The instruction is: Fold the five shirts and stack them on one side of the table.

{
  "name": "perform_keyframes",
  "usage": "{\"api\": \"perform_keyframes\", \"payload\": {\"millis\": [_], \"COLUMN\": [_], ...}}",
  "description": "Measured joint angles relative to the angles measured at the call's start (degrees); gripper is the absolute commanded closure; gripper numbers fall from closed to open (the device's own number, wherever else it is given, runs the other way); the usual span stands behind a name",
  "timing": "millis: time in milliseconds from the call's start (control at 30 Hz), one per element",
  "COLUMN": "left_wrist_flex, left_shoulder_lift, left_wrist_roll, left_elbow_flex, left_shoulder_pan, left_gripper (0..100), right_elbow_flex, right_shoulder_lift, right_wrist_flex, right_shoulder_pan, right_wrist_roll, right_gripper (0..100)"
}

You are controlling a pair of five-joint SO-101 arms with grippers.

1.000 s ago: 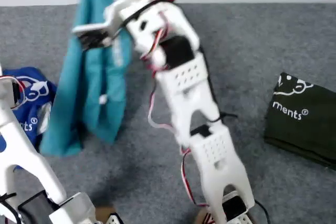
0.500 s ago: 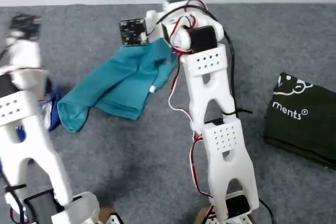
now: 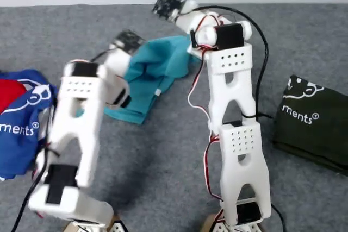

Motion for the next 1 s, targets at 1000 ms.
{"api": "perform_keyframes", "payload": {"millis": [1000], "left_wrist_flex": [11.69], "left_shoulder_lift": [36.13], "left_wrist_roll": [3.87], "left_elbow_flex": [-34.81], "left_shoulder_pan": [6.15], "left_gripper": [89], "right_elbow_flex": [0.0], "right_shoulder_lift": [0.0], "right_wrist_flex": [0.09], "right_shoulder_pan": [2.37], "right_wrist_roll": [-12.13], "right_gripper": [98.8]}}
